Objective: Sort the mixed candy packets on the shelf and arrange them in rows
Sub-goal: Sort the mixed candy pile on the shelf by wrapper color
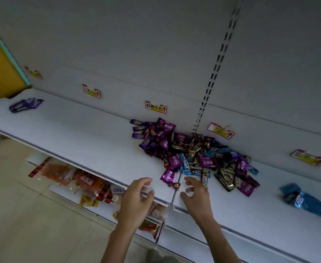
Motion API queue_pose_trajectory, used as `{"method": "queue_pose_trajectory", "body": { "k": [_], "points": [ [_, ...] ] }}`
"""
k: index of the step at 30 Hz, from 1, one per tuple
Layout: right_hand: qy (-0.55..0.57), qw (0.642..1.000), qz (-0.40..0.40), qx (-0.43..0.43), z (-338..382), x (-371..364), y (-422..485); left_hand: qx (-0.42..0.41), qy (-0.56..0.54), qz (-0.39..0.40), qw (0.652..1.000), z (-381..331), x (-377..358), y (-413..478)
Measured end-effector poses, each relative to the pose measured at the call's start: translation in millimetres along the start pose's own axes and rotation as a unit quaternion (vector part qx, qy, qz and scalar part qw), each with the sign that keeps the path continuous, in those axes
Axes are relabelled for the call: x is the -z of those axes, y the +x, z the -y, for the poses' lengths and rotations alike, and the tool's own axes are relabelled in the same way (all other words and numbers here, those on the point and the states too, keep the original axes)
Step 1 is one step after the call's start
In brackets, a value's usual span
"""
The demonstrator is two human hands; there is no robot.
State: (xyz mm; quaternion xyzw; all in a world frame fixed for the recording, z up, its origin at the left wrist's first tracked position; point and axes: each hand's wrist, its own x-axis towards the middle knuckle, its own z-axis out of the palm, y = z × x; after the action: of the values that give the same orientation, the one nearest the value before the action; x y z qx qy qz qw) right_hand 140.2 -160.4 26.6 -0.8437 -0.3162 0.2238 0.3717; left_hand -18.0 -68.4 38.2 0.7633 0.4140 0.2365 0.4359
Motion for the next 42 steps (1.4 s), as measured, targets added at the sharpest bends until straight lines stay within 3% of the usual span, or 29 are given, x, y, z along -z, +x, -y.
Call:
{"method": "queue_pose_trajectory", "body": {
  "k": [7, 12, 14, 18, 25, 33, 37, 42],
  "points": [
    [-0.020, 0.999, 0.001, -0.025, -8.8, -14.3, 16.5, -0.044, 0.027, 0.083, 0.995, 10.6, -38.0, 33.1],
    [0.113, 0.991, 0.032, -0.070, -0.2, -25.9, 18.9, -0.069, 0.068, 0.144, 0.985, 27.3, -55.4, 48.1],
    [0.103, 0.993, 0.007, -0.066, 1.1, -25.2, 20.6, -0.081, 0.080, 0.134, 0.984, 31.1, -56.0, 53.7],
    [0.019, 0.991, -0.117, -0.063, -2.7, -22.1, 31.6, -0.104, 0.083, 0.113, 0.985, 33.3, -56.5, 68.3],
    [-0.157, 0.986, -0.054, 0.034, -7.1, -25.1, 45.0, -0.175, 0.090, 0.102, 0.975, 25.7, -72.0, 82.4],
    [-0.118, 0.985, -0.124, -0.002, -29.8, -16.1, 50.6, -0.263, 0.154, 0.127, 0.944, 26.8, -92.0, 90.3],
    [-0.113, 0.978, -0.172, -0.035, -34.3, -7.9, 53.2, -0.247, 0.129, 0.089, 0.956, 31.4, -87.9, 93.7],
    [-0.127, 0.977, -0.167, -0.035, -30.4, -8.3, 61.9, -0.193, 0.175, 0.047, 0.964, 20.9, -96.4, 93.7]
  ]
}}
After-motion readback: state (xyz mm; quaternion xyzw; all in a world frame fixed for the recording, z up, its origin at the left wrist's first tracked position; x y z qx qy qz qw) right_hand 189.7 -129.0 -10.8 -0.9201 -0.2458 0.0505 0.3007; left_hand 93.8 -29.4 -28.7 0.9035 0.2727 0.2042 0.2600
